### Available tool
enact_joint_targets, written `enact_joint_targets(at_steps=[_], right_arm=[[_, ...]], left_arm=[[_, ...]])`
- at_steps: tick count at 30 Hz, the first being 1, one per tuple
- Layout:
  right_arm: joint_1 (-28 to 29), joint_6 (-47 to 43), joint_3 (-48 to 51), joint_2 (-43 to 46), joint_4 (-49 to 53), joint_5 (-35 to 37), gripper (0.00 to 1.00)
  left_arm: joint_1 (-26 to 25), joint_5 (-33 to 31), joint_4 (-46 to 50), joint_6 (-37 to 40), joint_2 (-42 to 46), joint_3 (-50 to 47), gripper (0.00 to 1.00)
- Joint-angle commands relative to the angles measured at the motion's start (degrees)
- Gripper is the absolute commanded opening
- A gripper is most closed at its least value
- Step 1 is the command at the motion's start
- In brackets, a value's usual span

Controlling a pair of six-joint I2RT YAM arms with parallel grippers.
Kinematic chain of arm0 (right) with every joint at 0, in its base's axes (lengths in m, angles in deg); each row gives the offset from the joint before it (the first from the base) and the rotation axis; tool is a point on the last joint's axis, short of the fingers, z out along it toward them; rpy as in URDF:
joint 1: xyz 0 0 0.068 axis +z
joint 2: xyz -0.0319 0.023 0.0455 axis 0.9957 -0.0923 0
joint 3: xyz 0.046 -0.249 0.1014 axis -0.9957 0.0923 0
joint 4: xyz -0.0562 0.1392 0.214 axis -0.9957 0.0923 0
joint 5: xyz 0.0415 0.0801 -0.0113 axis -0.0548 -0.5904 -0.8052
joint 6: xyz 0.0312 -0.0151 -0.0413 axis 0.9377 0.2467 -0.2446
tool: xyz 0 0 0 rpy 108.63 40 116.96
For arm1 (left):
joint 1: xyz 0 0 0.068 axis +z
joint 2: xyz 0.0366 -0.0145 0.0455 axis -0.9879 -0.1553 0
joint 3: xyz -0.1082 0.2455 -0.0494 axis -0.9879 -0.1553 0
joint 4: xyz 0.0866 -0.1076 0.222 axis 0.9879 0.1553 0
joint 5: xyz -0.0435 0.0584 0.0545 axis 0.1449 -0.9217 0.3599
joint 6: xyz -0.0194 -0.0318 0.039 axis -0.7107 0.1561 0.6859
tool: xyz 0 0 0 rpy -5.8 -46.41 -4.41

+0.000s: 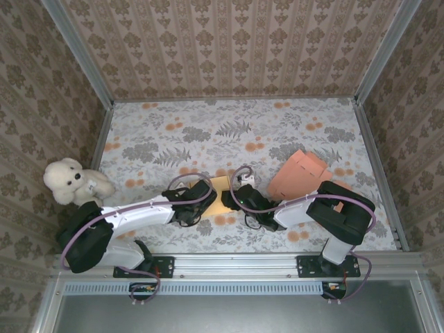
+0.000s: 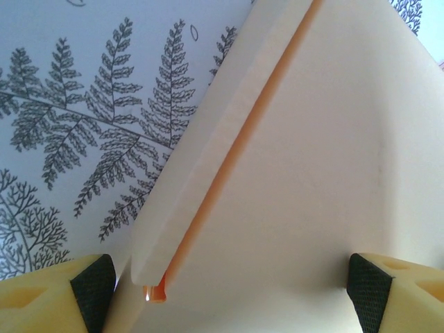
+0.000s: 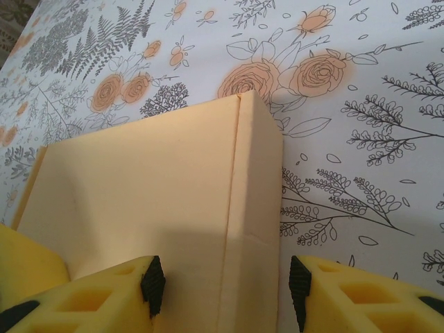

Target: Fold the paper box

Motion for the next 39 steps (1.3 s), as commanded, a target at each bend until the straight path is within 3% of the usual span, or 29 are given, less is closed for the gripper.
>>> enact_joint_targets(at_steps=[1,20,33,39], right_arm=[[0.63,-0.24,2.15,-1.05,4.82,-1.38,0.54],[0.68,-3.63,1.69,3.09,10.22,-1.66,0.55],[0.69,-7.13,3.81,16.02,17.98,0.33,0.57],[0.69,-7.87,4.16,19.73,19.07,-2.45,0.57]], left_arm=[[1.54,-0.10,-1.24,1.62,-0.87,-1.98,0.89],[5.72,2.17,-1.83,7.64,-2.50,-5.04,0.88],[6.07,2.24,0.41,8.07,-5.13,-3.28,0.87],[6.07,2.89,0.62,8.22,-6.19,-2.55,0.86]])
